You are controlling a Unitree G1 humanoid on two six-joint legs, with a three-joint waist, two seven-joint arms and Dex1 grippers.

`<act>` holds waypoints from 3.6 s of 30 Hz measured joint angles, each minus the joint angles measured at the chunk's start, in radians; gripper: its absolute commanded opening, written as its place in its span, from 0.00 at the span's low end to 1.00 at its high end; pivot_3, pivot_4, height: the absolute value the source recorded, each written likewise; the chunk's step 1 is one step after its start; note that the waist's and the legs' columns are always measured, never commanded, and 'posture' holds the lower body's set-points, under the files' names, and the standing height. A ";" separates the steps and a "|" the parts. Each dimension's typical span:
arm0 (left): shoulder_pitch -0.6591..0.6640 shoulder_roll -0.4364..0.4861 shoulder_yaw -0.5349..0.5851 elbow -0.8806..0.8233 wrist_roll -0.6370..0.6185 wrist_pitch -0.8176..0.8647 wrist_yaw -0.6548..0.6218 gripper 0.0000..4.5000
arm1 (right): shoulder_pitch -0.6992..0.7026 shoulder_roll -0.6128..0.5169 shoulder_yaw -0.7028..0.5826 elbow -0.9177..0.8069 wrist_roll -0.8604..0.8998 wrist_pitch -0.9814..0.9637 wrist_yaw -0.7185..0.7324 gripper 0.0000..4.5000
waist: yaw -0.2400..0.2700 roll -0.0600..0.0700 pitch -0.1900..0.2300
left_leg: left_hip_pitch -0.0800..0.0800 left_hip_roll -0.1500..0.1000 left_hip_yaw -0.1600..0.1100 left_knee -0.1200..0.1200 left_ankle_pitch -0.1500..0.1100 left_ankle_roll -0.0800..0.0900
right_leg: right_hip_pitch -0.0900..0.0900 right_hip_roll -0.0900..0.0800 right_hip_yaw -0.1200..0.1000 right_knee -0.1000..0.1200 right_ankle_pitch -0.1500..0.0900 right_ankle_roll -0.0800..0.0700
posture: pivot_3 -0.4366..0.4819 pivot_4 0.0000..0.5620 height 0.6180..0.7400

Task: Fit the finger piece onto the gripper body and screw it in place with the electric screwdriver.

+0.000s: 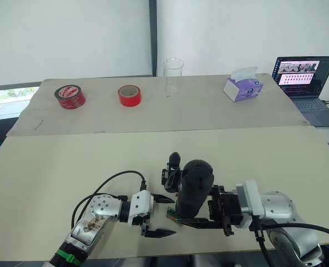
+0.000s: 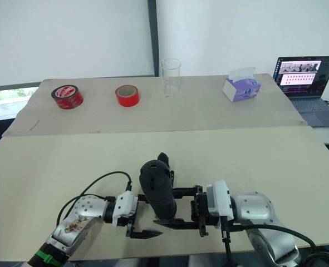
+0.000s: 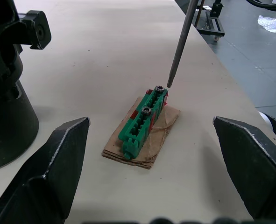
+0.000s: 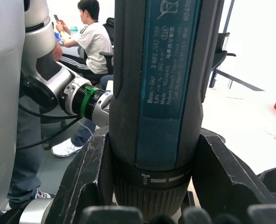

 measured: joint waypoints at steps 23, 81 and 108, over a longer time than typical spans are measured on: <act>0.010 0.002 0.003 0.000 -0.001 -0.013 0.000 1.00 | -0.008 -0.005 -0.002 0.011 0.000 -0.011 -0.010 0.43 | 0.000 0.000 0.000 | 0.000 0.000 0.000 0.000 0.000 0.000 | 0.000 0.000 0.000 0.000 0.000 0.000 | 0.48 0.27 1.00; 0.013 0.006 0.002 -0.001 -0.003 -0.012 0.015 1.00 | -0.016 -0.009 0.001 0.023 -0.001 -0.012 0.002 0.43 | 0.000 0.000 0.000 | 0.000 0.000 0.000 0.000 0.000 0.000 | 0.000 0.000 0.000 0.000 0.000 0.000 | 0.48 0.27 1.00; 0.019 0.012 0.002 -0.015 -0.004 0.001 0.021 1.00 | -0.034 -0.007 0.006 0.042 -0.018 -0.013 0.000 0.43 | 0.000 0.000 0.000 | 0.001 0.000 0.000 0.000 0.000 0.000 | 0.000 0.000 0.000 0.000 0.000 0.000 | 0.48 0.27 1.00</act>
